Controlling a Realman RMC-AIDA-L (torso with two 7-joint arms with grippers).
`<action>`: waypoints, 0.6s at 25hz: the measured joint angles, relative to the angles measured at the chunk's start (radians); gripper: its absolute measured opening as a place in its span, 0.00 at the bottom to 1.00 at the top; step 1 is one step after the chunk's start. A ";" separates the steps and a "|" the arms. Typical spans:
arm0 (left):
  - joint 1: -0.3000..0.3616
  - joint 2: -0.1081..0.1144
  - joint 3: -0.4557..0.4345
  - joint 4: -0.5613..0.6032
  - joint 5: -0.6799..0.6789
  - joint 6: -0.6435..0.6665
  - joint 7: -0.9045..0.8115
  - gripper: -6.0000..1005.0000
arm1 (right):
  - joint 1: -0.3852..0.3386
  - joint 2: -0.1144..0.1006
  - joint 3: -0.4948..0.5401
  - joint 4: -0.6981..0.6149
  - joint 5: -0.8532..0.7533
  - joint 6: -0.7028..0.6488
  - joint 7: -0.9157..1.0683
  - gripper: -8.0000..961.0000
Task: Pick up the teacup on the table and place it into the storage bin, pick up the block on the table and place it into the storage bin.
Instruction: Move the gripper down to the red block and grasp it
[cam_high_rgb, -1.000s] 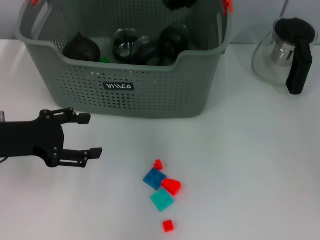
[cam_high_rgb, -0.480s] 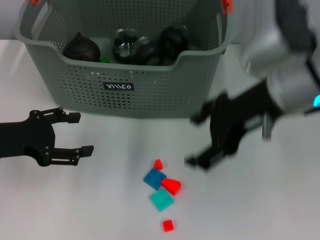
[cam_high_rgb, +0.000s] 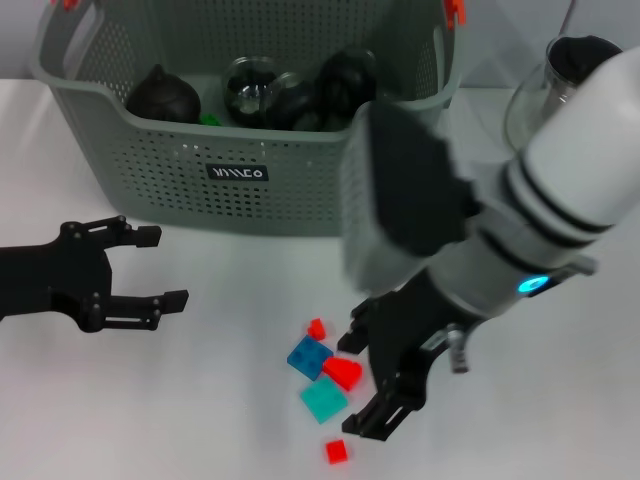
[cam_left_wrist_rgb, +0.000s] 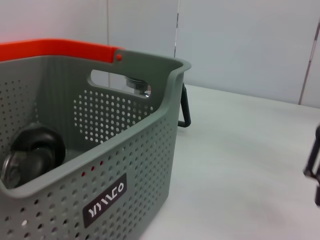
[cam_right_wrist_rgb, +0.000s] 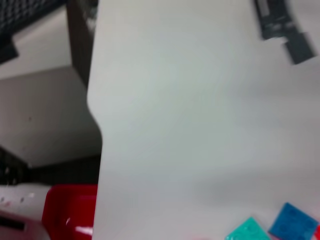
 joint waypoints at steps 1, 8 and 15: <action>0.001 0.000 -0.001 -0.003 0.000 -0.002 0.000 0.90 | 0.023 0.001 -0.025 0.028 0.003 0.014 0.006 0.96; 0.008 -0.004 -0.001 -0.007 -0.001 -0.002 0.003 0.90 | 0.120 0.007 -0.199 0.142 0.059 0.124 0.029 0.87; 0.013 -0.006 -0.001 -0.015 -0.001 -0.002 0.014 0.90 | 0.132 0.011 -0.256 0.172 0.101 0.153 0.046 0.88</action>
